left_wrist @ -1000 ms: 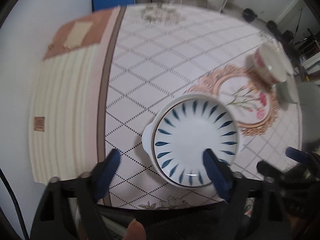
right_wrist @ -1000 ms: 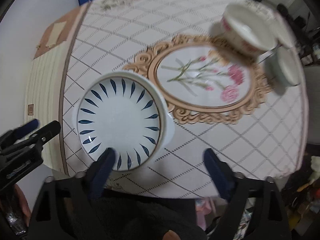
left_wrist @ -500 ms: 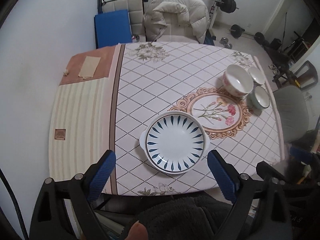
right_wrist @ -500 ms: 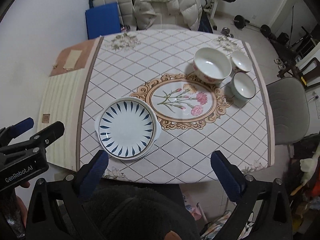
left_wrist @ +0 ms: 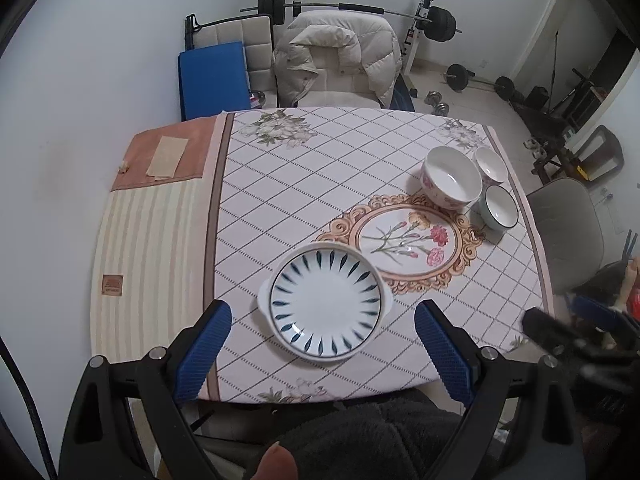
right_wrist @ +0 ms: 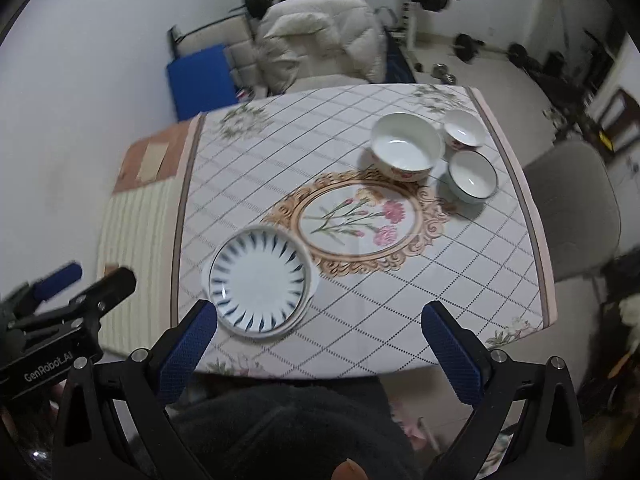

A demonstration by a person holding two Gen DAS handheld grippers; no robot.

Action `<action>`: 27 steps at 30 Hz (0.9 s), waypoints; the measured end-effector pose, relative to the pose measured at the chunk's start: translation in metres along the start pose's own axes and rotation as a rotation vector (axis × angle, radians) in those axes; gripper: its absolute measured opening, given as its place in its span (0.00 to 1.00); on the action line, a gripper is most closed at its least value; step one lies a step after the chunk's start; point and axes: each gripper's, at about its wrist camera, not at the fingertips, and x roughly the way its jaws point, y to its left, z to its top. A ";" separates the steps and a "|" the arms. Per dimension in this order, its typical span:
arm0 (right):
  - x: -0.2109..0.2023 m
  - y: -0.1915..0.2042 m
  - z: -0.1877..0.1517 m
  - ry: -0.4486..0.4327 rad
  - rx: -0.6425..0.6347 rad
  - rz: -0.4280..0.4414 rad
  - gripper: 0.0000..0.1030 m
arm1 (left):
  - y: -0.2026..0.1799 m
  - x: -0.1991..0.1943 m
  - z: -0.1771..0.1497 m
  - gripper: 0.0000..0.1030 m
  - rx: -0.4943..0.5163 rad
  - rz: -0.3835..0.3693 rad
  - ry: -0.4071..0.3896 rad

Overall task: Organize plates and bowls
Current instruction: 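Move both tools toward the large pink-floral bowl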

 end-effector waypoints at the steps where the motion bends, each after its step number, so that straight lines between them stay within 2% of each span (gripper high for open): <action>1: 0.002 -0.014 0.004 0.001 0.038 0.014 1.00 | -0.005 0.003 0.004 0.91 0.001 -0.004 -0.002; 5: 0.016 -0.071 0.028 -0.020 0.121 0.017 1.00 | -0.032 0.024 0.023 0.91 0.008 0.004 -0.025; 7: 0.026 -0.102 0.043 -0.034 0.147 0.008 1.00 | -0.050 0.043 0.037 0.91 0.004 0.010 -0.011; 9: 0.040 -0.133 0.064 -0.034 0.161 0.021 1.00 | -0.067 0.064 0.053 0.91 -0.009 -0.019 0.010; 15: 0.109 -0.195 0.146 0.056 0.140 0.113 1.00 | -0.124 0.138 0.101 0.91 -0.057 -0.085 0.088; 17: 0.135 -0.205 0.172 0.087 0.120 0.142 1.00 | -0.142 0.164 0.118 0.91 -0.081 -0.097 0.120; 21: 0.189 -0.216 0.223 0.148 0.059 0.130 1.00 | -0.162 0.210 0.144 0.91 -0.107 -0.096 0.179; 27: 0.263 -0.223 0.275 0.229 0.012 0.128 1.00 | -0.178 0.277 0.177 0.91 -0.135 -0.121 0.242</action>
